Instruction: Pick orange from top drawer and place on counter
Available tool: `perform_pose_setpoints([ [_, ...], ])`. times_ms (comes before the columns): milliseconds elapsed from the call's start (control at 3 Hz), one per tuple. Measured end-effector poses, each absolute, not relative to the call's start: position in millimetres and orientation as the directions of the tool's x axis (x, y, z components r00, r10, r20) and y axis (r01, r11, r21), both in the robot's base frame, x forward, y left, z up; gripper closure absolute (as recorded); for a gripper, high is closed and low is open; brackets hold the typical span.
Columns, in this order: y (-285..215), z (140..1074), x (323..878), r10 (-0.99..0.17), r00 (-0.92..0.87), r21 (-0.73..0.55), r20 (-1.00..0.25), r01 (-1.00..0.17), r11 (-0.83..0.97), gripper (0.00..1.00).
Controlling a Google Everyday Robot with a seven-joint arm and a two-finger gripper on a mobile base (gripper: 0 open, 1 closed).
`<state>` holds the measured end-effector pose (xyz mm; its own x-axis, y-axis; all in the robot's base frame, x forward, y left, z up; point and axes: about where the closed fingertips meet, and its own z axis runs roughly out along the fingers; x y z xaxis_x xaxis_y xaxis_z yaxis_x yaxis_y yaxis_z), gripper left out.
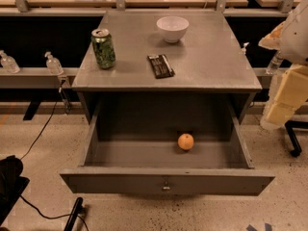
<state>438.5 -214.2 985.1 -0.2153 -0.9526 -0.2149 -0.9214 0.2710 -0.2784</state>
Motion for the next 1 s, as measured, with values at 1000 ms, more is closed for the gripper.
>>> perform_pose_setpoints([
  [1000,-217.8,899.3,461.0,-0.872,-0.321,-0.265,-0.370,-0.863,0.431,0.00],
])
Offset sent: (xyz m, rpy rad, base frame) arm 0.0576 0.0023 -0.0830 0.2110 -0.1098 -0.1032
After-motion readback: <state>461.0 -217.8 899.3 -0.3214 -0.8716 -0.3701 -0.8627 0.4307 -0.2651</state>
